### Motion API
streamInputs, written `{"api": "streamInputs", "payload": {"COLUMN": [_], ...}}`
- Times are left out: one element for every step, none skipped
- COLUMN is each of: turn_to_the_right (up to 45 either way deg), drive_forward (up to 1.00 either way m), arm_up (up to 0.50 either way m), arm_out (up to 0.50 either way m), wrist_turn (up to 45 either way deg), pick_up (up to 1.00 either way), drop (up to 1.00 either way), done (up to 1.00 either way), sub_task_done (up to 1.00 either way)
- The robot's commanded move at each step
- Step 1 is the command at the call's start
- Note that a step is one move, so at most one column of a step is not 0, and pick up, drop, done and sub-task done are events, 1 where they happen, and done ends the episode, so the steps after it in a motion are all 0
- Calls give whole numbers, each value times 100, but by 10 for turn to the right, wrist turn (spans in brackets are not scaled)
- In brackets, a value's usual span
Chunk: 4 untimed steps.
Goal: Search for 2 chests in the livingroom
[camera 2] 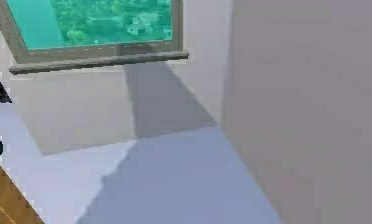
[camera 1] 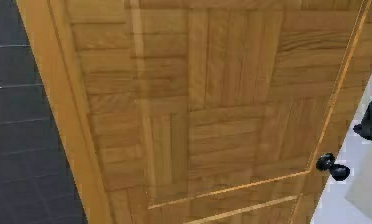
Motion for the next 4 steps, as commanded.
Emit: {"api": "streamInputs", "payload": {"turn_to_the_right": [450, 270, 0, -120], "drive_forward": [0, 0, 15, 0], "arm_up": [0, 0, 0, 0], "arm_out": [0, 0, 0, 0], "wrist_turn": [0, 0, 0, 0], "pick_up": [0, 0, 0, 0], "drop": [0, 0, 0, 0], "done": [0, 0, 0, 0], "sub_task_done": [0, 0, 0, 0]}}
